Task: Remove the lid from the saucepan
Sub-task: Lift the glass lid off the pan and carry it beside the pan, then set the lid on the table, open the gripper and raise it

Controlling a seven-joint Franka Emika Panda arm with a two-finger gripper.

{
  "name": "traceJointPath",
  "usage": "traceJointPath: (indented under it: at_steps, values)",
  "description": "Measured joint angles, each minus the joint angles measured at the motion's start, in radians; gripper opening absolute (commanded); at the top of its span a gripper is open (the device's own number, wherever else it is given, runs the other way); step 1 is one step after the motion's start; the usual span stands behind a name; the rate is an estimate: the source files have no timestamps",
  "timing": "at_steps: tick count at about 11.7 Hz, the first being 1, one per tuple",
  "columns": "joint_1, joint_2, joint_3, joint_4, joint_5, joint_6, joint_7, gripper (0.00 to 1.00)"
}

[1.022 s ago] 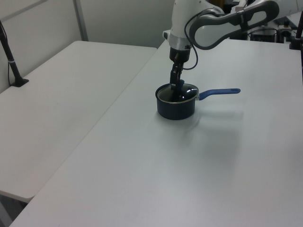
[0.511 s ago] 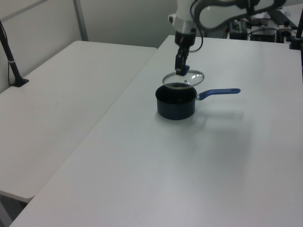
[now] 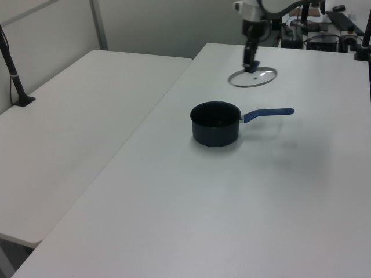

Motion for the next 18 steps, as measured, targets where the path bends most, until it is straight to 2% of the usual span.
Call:
traceJointPath:
  at_steps: [2, 5, 6, 7, 8, 9, 10, 12, 15, 18]
  values:
    - [-0.049, -0.031, 0.000, -0.109, -0.002, 0.017, -0.058, 0.44]
    - [-0.046, -0.030, 0.004, -0.289, -0.033, 0.181, -0.060, 0.44]
    - [-0.042, -0.029, 0.005, -0.320, -0.034, 0.206, -0.060, 0.46]
    - [-0.039, -0.029, 0.005, -0.332, -0.035, 0.211, -0.060, 0.53]
    - [-0.039, -0.029, 0.005, -0.333, -0.036, 0.211, -0.060, 0.56]
    - [-0.038, -0.026, 0.005, -0.335, -0.036, 0.211, -0.060, 0.75]
    - [-0.038, -0.018, 0.005, -0.338, -0.036, 0.211, -0.060, 0.76]
    - [-0.037, -0.004, 0.007, -0.341, -0.039, 0.210, -0.057, 1.00]
    - [-0.037, 0.007, 0.007, -0.312, -0.039, 0.190, -0.054, 1.00]
    - [-0.031, -0.042, 0.008, -0.179, -0.039, 0.060, -0.052, 1.00]
